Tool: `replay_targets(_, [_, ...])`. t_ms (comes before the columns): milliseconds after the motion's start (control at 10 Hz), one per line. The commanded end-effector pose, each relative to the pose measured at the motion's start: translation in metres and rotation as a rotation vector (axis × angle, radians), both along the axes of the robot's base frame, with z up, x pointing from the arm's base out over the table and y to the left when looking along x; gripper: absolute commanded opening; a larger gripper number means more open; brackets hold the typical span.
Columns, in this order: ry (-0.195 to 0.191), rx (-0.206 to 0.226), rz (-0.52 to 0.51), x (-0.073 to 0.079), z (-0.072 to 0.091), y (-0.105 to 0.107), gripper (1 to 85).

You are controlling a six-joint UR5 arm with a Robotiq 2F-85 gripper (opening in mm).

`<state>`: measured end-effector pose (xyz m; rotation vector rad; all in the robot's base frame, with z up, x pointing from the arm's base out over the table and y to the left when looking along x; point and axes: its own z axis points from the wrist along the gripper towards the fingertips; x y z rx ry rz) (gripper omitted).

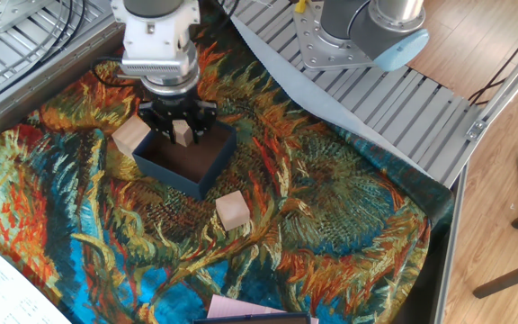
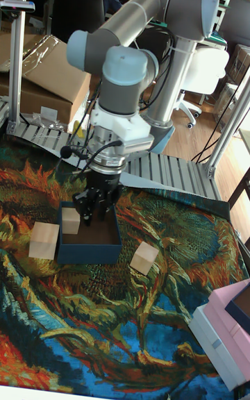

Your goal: Take everything out of the gift box

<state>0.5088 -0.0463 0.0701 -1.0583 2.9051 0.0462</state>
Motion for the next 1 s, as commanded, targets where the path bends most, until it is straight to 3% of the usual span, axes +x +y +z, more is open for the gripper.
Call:
replay_targets(0, [0.004, 0.014, 0.035, -0.01, -0.013, -0.02, 41.0])
replay_targets(300, [0.011, 0.029, 0.041, -0.014, -0.025, -0.025, 39.3])
replay_targets(600, [0.008, 0.018, 0.034, -0.013, -0.026, -0.029, 47.3])
replay_targets(900, [0.014, 0.004, 0.045, -0.013, -0.029, -0.033, 48.3])
